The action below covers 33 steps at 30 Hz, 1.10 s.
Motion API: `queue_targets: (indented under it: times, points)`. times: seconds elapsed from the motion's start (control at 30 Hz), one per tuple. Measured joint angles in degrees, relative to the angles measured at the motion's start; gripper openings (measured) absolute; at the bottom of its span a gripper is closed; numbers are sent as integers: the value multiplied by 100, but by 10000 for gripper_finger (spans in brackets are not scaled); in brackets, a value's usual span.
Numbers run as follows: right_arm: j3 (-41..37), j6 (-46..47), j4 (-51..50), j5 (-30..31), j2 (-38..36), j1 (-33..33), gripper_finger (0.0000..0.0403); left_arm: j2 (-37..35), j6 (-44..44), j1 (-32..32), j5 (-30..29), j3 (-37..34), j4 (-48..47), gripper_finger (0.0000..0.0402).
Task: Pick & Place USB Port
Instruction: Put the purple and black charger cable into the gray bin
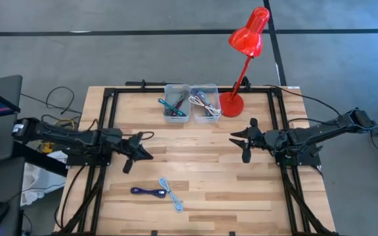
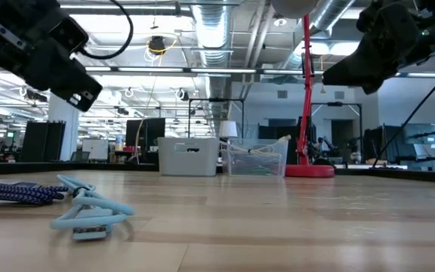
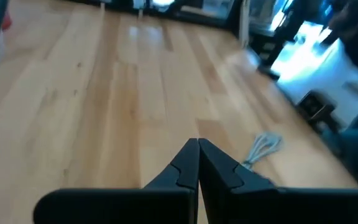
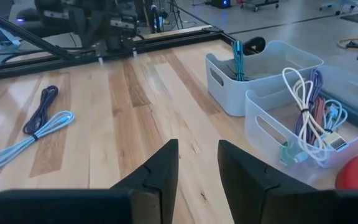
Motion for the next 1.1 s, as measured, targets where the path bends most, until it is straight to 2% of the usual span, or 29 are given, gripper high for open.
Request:
queue_targets:
  times: [0.13, 0.33, 0.6, 0.77, 0.87, 0.97, 1.1]
  points:
    - [0, 129, -35, -1, 0, 0, 106, 277, 544, -334, -463, 612, -835, 4]
    - [0, 149, -34, -1, 0, 0, 106, 444, 530, -502, -507, 1524, -2628, 4]
    - [0, 149, -47, 1, 0, 2, 106, 636, -87, -830, -511, 1598, -2775, 4]
    - [0, 149, -58, 32, 0, 2, 106, 1028, -90, -1222, -931, 1856, -2773, 4]
    - [0, 149, -67, 162, 0, 0, 106, 1411, 230, -1588, -1294, 2101, -2836, 4]
    - [0, 149, -69, 194, 0, 0, 106, 1756, 252, -1813, -1425, 2360, -3161, 4]
    - [0, 149, -79, 194, 0, 2, 106, 2086, -177, -1884, -1448, 2548, -3716, 11]
